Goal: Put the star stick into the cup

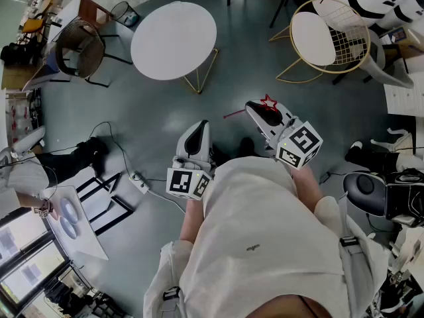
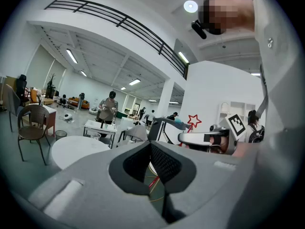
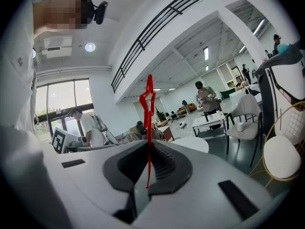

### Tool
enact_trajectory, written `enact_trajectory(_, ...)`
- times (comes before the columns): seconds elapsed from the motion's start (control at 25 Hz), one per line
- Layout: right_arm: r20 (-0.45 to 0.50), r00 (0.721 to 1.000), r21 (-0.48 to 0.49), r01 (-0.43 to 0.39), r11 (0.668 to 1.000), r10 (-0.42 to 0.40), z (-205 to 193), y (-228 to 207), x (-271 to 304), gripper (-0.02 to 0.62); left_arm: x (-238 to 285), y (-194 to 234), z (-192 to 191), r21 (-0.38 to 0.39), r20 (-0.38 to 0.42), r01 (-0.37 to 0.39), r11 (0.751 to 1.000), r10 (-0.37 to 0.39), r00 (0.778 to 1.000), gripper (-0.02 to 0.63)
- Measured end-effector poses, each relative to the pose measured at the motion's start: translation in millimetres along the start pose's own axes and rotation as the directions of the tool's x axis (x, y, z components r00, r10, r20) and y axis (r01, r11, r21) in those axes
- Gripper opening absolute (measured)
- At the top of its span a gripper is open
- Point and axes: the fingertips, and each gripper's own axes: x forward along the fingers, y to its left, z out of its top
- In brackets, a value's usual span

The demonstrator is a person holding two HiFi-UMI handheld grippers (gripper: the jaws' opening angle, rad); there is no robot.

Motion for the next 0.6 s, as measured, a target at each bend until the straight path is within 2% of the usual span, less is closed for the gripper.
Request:
enact_trajectory(0.4, 0.022, 1.0, 0.001, 0.022, 1.0, -0.022, -0.2, -7.6, -34.6, 0.018, 0.9, -18.3, -4.7, 0.019, -0.003, -0.011, 1.0, 0.011, 1.0, 0.009)
enact_trajectory(0.6, 0.088, 0.994, 0.045, 0.059, 0.997, -0.062, 8.7, -20.1, -40.8, 0.019, 0.6, -25.9, -2.4, 0.028, -0.006, 0.005, 1.0, -0.005, 1.0, 0.009)
